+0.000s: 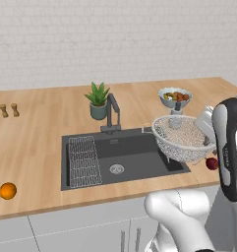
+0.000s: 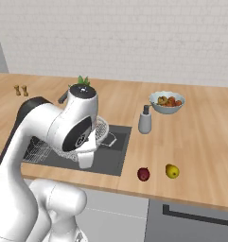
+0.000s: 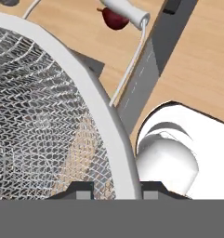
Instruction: Put the colander in the sink, put the pear, pear, orange in the colander, and turn on the sink faucet and pour water over the colander.
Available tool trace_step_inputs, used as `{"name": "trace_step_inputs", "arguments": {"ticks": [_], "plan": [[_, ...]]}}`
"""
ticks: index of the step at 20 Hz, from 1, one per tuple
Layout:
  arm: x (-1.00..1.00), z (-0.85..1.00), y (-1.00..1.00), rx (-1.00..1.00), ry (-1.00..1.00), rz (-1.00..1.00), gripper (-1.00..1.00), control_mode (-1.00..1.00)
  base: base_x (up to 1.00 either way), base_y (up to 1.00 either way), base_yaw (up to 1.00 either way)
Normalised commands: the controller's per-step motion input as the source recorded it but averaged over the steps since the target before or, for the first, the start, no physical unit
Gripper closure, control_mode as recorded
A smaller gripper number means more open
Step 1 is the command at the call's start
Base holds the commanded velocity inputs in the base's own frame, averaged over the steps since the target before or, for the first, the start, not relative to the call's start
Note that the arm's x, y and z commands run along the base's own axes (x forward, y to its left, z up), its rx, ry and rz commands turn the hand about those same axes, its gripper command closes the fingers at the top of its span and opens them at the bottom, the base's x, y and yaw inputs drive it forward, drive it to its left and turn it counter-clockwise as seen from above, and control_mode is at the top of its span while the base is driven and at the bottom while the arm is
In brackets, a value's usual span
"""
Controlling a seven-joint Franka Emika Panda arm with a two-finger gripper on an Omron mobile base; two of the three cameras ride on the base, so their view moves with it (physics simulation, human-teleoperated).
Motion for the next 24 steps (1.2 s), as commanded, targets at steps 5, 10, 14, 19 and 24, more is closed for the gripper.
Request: {"name": "trace_step_inputs", "arguments": {"ticks": [5,10,14,19,24], "plan": [[0.36,-0.13,-0.19,-0.05,-0.05,0.31,1.0,-1.0,0.0,0.0,0.0],[0.57,-0.01,-0.08,0.03,-0.16,0.18,1.0,-1.0,0.0,0.0,0.0],[0.64,-0.06,0.01,0.04,0.0,0.01,1.0,-1.0,0.0,0.0,0.0],[0.46,-0.29,0.26,0.0,0.0,0.0,1.0,-1.0,0.0,0.0,0.0],[0.19,-0.49,0.37,0.0,0.0,0.0,1.0,-1.0,0.0,0.0,0.0]]}}
